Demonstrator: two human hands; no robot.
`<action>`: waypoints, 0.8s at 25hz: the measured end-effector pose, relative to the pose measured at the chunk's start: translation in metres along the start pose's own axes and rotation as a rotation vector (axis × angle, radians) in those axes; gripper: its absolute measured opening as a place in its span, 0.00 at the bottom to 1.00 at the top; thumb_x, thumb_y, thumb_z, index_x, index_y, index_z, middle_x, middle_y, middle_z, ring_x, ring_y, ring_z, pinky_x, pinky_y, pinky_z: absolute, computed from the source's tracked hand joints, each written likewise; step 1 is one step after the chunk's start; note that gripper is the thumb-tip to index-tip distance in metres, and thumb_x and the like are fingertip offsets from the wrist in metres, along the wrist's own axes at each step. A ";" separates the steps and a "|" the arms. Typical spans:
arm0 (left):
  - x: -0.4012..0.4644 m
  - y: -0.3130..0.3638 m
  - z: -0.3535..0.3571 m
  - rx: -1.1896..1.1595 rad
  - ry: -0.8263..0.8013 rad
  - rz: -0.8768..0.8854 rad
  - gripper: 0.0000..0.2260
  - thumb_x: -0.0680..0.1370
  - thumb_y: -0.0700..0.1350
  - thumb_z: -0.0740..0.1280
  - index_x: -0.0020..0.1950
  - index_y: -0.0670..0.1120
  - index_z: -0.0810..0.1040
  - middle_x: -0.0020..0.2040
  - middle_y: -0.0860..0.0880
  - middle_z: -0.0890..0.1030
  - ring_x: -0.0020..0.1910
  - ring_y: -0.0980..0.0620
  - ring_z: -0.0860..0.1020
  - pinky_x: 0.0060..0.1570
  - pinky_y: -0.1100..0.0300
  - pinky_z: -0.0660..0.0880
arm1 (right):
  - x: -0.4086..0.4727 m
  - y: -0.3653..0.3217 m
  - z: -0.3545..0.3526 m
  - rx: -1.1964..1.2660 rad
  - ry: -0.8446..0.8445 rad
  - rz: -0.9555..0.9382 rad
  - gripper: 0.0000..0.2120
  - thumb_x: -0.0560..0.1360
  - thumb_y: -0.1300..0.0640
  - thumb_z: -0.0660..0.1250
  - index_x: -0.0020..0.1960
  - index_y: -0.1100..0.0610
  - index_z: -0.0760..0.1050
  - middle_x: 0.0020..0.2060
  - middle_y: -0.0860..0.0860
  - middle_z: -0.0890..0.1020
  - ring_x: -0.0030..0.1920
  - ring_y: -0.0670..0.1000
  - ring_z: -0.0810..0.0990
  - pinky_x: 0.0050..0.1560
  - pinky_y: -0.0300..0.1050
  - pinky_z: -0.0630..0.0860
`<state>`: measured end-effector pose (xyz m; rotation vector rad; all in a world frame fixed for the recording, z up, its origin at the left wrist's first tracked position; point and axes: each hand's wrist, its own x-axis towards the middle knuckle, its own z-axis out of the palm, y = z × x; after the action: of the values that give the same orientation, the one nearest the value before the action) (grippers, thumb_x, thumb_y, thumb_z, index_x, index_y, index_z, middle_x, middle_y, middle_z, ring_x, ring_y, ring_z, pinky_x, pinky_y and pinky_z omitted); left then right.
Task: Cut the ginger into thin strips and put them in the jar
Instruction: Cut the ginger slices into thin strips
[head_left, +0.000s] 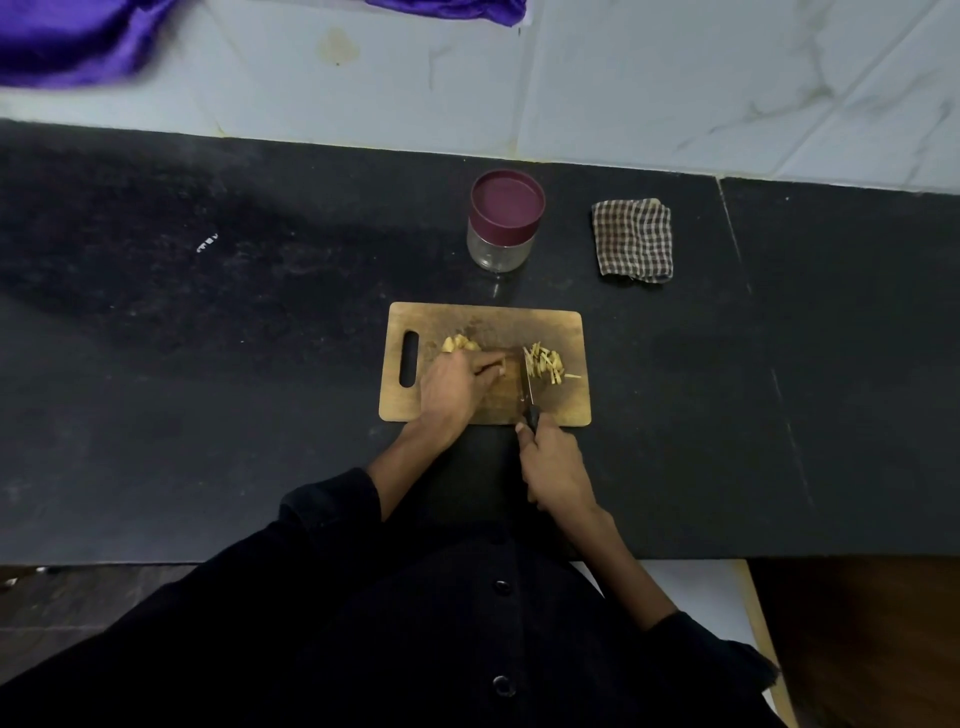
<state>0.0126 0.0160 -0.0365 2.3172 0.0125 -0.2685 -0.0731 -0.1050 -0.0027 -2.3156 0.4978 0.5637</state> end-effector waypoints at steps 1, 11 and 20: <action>-0.001 0.001 -0.001 -0.036 0.009 0.012 0.11 0.77 0.48 0.68 0.60 0.54 0.81 0.50 0.53 0.84 0.47 0.55 0.81 0.51 0.53 0.79 | 0.000 -0.002 0.000 -0.004 -0.009 -0.008 0.09 0.83 0.49 0.54 0.52 0.54 0.67 0.45 0.59 0.80 0.43 0.62 0.82 0.43 0.62 0.81; -0.007 0.006 -0.012 -0.083 0.061 0.072 0.09 0.80 0.44 0.65 0.56 0.47 0.82 0.40 0.49 0.84 0.38 0.54 0.80 0.45 0.51 0.79 | 0.005 0.002 -0.003 -0.084 -0.017 -0.025 0.09 0.83 0.50 0.55 0.52 0.55 0.67 0.47 0.58 0.79 0.45 0.61 0.82 0.46 0.63 0.80; -0.011 0.010 -0.018 -0.071 0.066 0.129 0.10 0.80 0.44 0.64 0.58 0.45 0.81 0.44 0.50 0.83 0.40 0.55 0.80 0.47 0.54 0.79 | 0.001 0.012 -0.019 -0.194 0.181 -0.103 0.14 0.83 0.54 0.58 0.66 0.57 0.70 0.50 0.58 0.82 0.52 0.61 0.81 0.49 0.54 0.76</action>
<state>0.0066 0.0233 -0.0150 2.2444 -0.0929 -0.1248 -0.0730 -0.1265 0.0032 -2.5760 0.4199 0.3682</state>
